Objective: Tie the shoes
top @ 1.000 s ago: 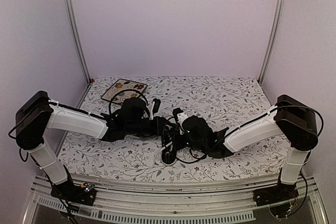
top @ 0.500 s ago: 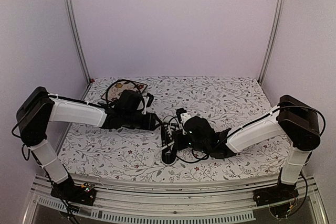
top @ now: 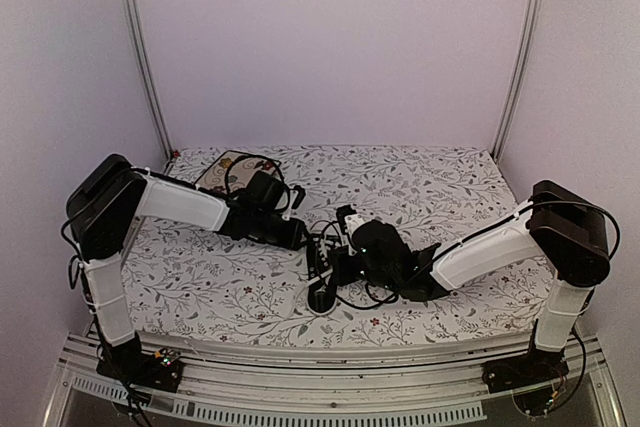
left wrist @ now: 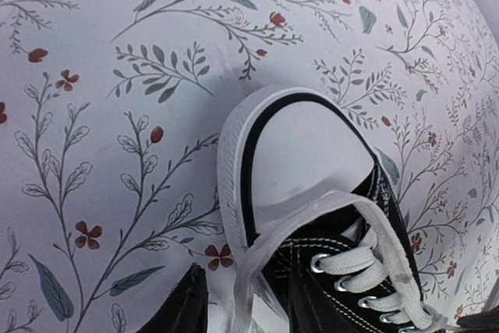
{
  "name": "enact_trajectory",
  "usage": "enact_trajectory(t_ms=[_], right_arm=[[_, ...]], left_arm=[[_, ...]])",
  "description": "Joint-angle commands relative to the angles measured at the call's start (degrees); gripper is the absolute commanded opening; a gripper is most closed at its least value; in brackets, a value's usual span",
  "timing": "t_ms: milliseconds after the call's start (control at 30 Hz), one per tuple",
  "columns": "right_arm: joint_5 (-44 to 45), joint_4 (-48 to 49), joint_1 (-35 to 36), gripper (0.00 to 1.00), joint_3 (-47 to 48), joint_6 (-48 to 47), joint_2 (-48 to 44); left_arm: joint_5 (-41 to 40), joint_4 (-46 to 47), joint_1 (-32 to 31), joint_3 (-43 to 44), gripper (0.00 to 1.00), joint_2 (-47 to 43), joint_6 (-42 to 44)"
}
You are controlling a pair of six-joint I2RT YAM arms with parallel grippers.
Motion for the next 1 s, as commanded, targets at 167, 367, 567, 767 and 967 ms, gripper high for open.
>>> enact_trajectory(t_ms=[167,367,567,767,967], right_arm=[[-1.1,-0.5,-0.3,0.02,1.9,0.8,-0.9],[-1.3,-0.9,-0.3,0.02,2.3,0.8,-0.6],[-1.2,-1.9,-0.4,0.02,3.0,0.8,-0.7],[-1.8,-3.6,-0.7,0.02,4.7,1.4,-0.1],[-2.3,-3.6,-1.0,0.02,4.9,2.1,0.0]], left_arm=[[2.9,0.9,1.9,1.6,0.18,3.5,1.3],[7.1,2.2,2.5,2.1,0.09,6.1,0.1],[6.6,2.7,2.9,0.0,0.0,2.9,-1.6],[10.2,2.6,2.7,-6.2,0.0,-6.6,-4.3],[17.0,0.6,1.2,-13.0,0.0,-15.7,-10.2]])
